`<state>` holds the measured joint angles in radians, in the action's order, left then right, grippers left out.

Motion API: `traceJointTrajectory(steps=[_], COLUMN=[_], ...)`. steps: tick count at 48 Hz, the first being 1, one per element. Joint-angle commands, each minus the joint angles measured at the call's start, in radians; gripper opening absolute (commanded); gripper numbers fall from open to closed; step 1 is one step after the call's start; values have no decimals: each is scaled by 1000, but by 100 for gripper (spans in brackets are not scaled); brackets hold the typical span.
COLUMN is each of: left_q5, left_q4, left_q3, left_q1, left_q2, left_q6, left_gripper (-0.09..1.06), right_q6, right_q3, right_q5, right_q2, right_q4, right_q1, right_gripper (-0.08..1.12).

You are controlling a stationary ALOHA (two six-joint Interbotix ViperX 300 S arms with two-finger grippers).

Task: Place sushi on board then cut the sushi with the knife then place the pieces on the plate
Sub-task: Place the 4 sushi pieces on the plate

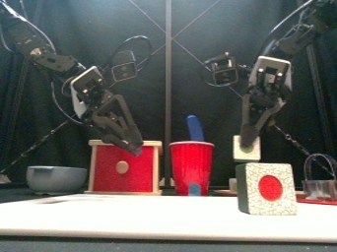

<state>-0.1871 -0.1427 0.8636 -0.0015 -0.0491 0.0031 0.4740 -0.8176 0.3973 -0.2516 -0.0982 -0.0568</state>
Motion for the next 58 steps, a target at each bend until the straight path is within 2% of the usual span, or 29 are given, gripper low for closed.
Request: traceJointTrajectory(steps=[1, 11, 20, 37, 47, 58], left_q5=[-5, -5, -5, -5, -5, -5], left_q4=[2, 2, 3, 2, 3, 3], left_q3=[-11, -11, -14, -15, -15, -15], left_q1=[5, 5, 8, 12, 14, 15], left_q2=[-5, -5, -5, -3, -5, -5], left_q6=[2, 2, 2, 2, 2, 2], left_gripper=[84, 84, 84, 84, 84, 84], right_q6=[-3, -5, -5, -5, -5, -3], right_q3=[-55, -164, -229, -273, -275, -255], right_q5=[46, 75, 57, -8, -55, -43], right_q2=[-132, -259, -267, -183, -127, -130], right_q4=[-6, -41, -54, -41, -40, -41], right_q1=[-129, -330, -437, -488, -506, -500], right_gripper=[61, 61, 61, 63, 72, 79])
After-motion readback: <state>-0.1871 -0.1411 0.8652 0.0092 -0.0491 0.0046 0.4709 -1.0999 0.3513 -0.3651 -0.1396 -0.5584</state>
